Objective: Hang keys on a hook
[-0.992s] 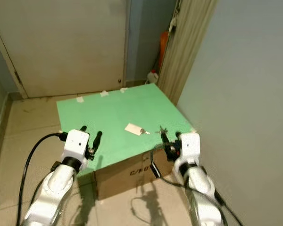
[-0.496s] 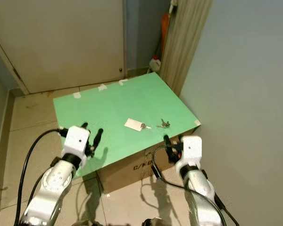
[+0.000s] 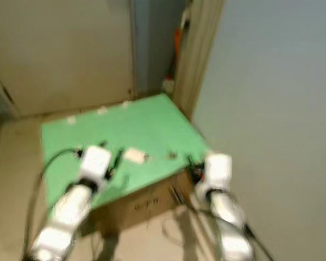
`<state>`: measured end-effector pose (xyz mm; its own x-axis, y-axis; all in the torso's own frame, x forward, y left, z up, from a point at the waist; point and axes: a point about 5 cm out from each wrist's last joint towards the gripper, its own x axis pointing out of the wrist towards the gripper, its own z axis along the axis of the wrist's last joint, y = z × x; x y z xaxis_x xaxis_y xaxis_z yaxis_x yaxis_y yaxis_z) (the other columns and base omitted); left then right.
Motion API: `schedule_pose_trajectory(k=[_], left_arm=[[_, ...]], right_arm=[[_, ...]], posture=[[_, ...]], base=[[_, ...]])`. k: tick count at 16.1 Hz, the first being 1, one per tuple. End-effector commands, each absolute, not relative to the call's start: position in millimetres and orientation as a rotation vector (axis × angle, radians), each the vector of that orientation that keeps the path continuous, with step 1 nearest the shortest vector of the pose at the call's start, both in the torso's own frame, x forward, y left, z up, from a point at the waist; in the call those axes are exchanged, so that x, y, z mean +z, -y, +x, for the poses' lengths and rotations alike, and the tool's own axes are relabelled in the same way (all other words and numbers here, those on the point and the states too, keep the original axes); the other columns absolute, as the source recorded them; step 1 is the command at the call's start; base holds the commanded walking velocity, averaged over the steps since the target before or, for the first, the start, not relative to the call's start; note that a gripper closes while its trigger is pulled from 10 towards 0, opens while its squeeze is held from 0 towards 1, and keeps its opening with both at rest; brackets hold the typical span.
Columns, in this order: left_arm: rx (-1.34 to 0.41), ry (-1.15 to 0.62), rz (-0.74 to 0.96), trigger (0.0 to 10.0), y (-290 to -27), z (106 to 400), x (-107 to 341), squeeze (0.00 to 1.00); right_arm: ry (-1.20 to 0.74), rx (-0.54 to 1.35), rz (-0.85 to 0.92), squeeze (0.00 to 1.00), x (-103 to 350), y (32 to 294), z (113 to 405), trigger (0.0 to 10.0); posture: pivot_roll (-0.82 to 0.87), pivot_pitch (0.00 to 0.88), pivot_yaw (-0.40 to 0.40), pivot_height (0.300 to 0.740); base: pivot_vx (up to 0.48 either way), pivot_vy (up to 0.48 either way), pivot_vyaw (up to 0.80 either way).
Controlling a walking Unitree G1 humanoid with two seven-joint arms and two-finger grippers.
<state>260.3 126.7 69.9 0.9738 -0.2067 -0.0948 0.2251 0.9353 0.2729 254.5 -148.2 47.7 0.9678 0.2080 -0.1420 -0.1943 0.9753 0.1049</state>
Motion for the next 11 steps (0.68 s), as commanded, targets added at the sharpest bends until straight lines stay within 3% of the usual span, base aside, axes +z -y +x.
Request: schedule_pose_trajectory(k=[1,2,9,11], left_arm=[[-0.237,-0.050,0.276,10.0,-117.7,261.5,72.5,0.00],[-0.225,-0.047,0.271,10.0,-118.3,261.4,72.7,0.00],[-0.181,-0.053,0.283,10.0,-122.5,261.9,70.6,0.00],[-0.179,-0.059,0.282,10.0,-123.9,262.9,70.1,0.00]], right_arm=[[-0.150,0.190,0.069,0.00,48.2,157.5,255.1,10.0],[-0.151,0.202,0.063,0.00,48.2,156.9,255.4,10.0],[-0.177,0.257,0.050,0.00,45.3,149.1,257.6,10.0],[-0.197,0.238,0.059,0.00,42.4,149.8,260.4,10.0]], posture=[[-0.01,0.042,-0.046,0.740],[-0.01,0.043,-0.045,0.740],[0.01,0.043,-0.060,0.740],[0.02,0.042,-0.062,0.740]], base=[[0.405,-0.251,0.00],[0.375,0.000,0.80],[0.000,0.000,0.76],[0.000,0.000,0.00]])
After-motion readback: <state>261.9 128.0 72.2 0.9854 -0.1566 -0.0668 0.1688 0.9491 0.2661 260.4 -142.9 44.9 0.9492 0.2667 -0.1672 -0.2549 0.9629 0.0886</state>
